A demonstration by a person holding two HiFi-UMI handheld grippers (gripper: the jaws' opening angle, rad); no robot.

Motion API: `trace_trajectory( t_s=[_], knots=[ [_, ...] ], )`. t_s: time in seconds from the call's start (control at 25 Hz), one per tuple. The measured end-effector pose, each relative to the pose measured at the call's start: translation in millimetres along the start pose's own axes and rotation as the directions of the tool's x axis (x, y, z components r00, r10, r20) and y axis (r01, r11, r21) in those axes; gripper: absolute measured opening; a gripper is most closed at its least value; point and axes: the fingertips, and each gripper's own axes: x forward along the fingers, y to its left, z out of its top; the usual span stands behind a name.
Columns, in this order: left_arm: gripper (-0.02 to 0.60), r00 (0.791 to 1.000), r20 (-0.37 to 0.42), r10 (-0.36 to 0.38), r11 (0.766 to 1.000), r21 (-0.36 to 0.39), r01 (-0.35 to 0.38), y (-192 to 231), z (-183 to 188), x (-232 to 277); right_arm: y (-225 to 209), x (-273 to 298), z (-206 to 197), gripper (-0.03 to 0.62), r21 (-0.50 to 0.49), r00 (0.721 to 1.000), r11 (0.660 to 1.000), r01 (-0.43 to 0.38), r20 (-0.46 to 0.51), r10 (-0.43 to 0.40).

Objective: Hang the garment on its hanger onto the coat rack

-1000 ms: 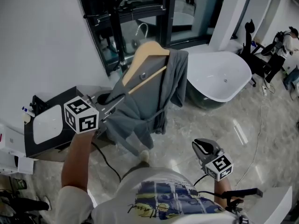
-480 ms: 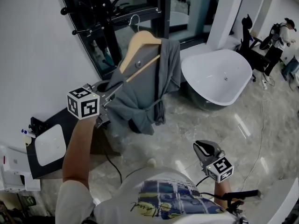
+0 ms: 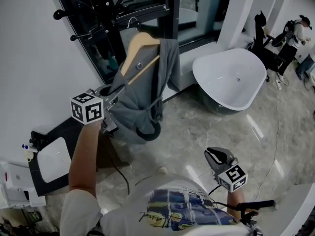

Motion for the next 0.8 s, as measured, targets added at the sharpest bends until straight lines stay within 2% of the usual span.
trace_trajectory(
  t_s=[0.36,0.52,0.8],
  knots=[
    [0.029,0.998,-0.005,0.061,0.998,-0.02,-0.061,33.7,-24.4,-6.5,-0.6,15.5,3.1,0.044,0.01,0.999,1.0,-0.021,-0.029,0.022],
    [0.029,0.997,-0.001,0.071,0.997,0.001,-0.071,40.0,-26.9,-8.3,0.7,20.0,-2.4,0.044,0.006,0.997,0.999,-0.036,-0.065,0.036],
    [0.044,0.992,0.006,0.126,0.99,0.062,-0.127,45.4,-28.7,-7.1,3.3,16.9,-4.4,0.044,0.003,0.997,0.998,-0.059,-0.051,0.059]
  ],
)
